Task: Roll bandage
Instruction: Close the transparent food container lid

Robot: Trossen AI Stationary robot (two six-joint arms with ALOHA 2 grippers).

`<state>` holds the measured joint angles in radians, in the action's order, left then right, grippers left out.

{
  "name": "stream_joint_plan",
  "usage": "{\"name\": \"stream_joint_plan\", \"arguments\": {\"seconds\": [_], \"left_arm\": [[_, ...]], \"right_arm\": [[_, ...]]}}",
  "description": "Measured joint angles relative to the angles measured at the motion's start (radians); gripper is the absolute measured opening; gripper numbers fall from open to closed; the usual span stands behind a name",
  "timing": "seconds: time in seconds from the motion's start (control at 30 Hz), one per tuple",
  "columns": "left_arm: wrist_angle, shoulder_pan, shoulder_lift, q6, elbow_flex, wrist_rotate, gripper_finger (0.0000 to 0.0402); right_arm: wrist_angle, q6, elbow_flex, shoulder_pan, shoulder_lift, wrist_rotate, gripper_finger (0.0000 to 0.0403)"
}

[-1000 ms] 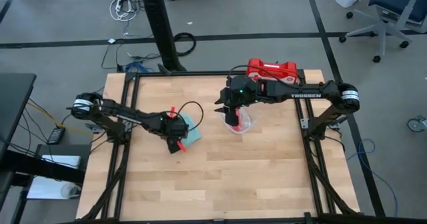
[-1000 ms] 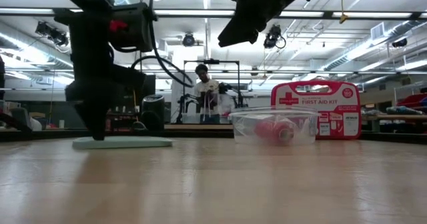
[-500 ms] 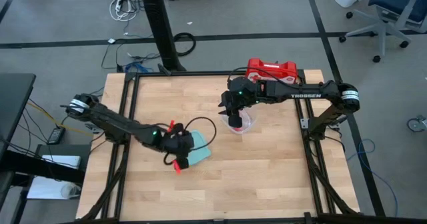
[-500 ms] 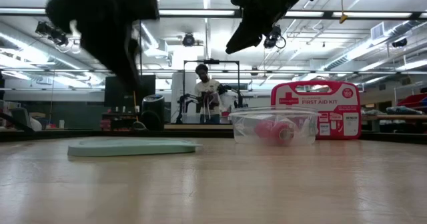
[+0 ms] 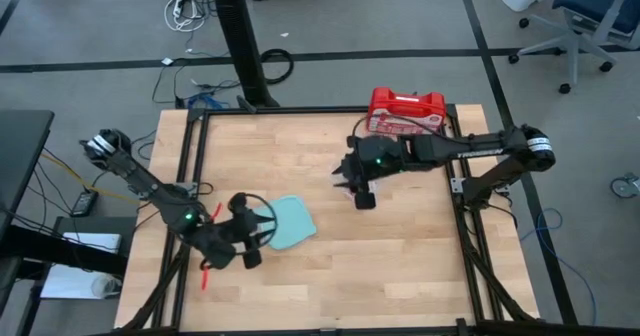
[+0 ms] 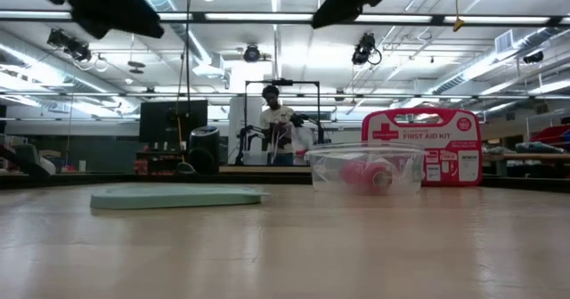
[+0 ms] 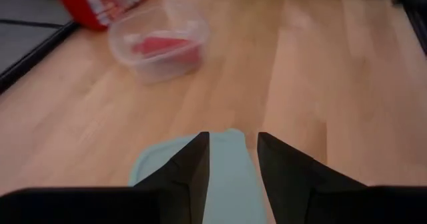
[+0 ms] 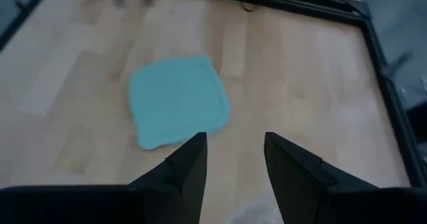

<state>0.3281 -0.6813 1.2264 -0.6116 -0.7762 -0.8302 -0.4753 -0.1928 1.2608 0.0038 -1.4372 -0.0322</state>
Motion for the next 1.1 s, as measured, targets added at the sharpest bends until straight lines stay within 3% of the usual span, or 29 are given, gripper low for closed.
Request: {"name": "stream_joint_plan", "arguments": {"seconds": [0.2, 0.4, 0.67, 0.83, 1.1], "left_arm": [[-0.023, -0.022, -0.158, -0.205, 0.217, -0.056, 0.013], [-0.053, -0.022, -0.311, -0.274, 0.352, -0.051, 0.013], [0.324, -0.02, -0.362, -0.539, 0.358, 0.056, 0.013], [0.36, -0.019, -0.349, -0.469, 0.358, 0.078, 0.013], [0.359, 0.024, -0.232, -0.316, 0.358, 0.105, 0.013]], "right_arm": [[0.051, -0.011, 0.0, 0.106, -0.053, -0.045, 0.0149], [0.287, 0.036, 0.0, 0.195, -0.222, -0.056, 0.0149], [0.283, 0.067, 0.135, 0.243, -0.438, -0.085, 0.0149], [0.26, 0.142, 0.157, 0.25, -0.506, -0.135, 0.0149], [0.112, 0.401, 0.157, 0.208, -0.575, -0.038, 0.0149]]}}
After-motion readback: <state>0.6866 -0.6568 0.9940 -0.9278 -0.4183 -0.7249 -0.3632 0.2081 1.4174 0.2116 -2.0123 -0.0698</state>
